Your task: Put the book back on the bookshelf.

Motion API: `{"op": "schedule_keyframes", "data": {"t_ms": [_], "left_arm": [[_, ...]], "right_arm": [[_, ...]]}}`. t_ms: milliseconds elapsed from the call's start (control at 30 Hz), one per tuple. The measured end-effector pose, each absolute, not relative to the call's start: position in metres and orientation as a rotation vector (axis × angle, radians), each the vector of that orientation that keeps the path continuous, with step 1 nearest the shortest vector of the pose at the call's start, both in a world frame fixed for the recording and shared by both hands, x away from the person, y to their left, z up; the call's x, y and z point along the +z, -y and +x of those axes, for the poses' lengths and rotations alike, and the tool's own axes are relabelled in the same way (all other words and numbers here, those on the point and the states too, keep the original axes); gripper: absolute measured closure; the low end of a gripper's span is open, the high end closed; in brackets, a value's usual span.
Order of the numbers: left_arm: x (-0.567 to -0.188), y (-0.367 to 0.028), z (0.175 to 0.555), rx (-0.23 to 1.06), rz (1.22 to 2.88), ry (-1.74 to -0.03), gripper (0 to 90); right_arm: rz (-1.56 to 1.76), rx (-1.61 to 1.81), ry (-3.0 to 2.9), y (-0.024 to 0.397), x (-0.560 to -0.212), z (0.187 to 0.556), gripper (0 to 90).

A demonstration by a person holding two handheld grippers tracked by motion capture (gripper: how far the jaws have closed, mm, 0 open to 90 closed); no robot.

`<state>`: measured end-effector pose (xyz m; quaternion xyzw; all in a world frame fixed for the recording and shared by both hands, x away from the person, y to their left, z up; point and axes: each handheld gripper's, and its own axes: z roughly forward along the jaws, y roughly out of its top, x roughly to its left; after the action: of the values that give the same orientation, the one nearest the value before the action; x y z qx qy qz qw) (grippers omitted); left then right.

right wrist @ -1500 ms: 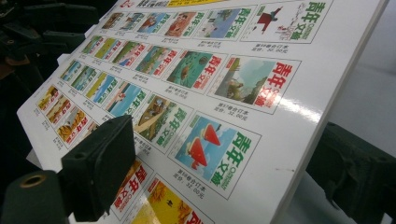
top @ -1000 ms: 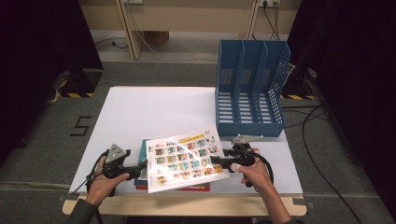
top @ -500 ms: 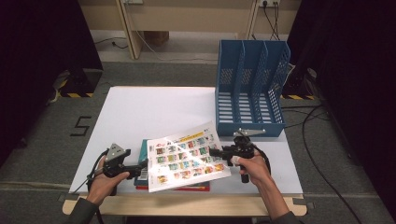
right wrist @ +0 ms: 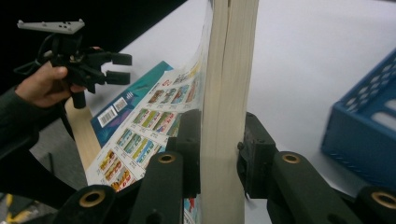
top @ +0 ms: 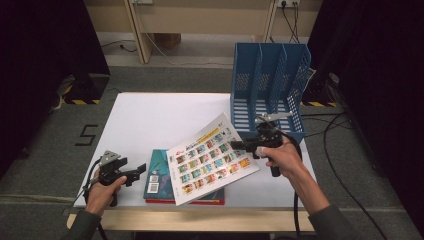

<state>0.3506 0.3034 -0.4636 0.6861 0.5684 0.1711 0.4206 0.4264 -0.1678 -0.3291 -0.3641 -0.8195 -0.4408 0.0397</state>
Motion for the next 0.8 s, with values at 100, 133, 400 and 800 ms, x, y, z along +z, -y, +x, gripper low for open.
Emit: {"op": "schedule_keyframes", "data": {"t_ms": [100, 133, 400, 800], "left_arm": [[-0.470, -0.307, 0.353, 0.458, 1.778, -1.464, 14.6], [-0.474, -0.306, 0.354, 0.461, 1.818, -1.474, 14.6], [-0.482, -0.299, 0.354, 0.512, 1.960, -1.435, 13.0], [-0.482, -0.299, 0.354, 0.507, 1.957, -1.434, 12.7]], "right_arm": [[-1.114, -1.317, 2.573, 0.172, -0.305, 0.429, 73.7], [-1.113, -1.301, 2.601, 0.173, -0.297, 0.429, 73.7], [-1.144, -1.184, 2.801, 0.182, -0.245, 0.425, 73.9], [-1.136, -0.895, 3.076, 0.192, -0.201, 0.406, 74.1]]}}
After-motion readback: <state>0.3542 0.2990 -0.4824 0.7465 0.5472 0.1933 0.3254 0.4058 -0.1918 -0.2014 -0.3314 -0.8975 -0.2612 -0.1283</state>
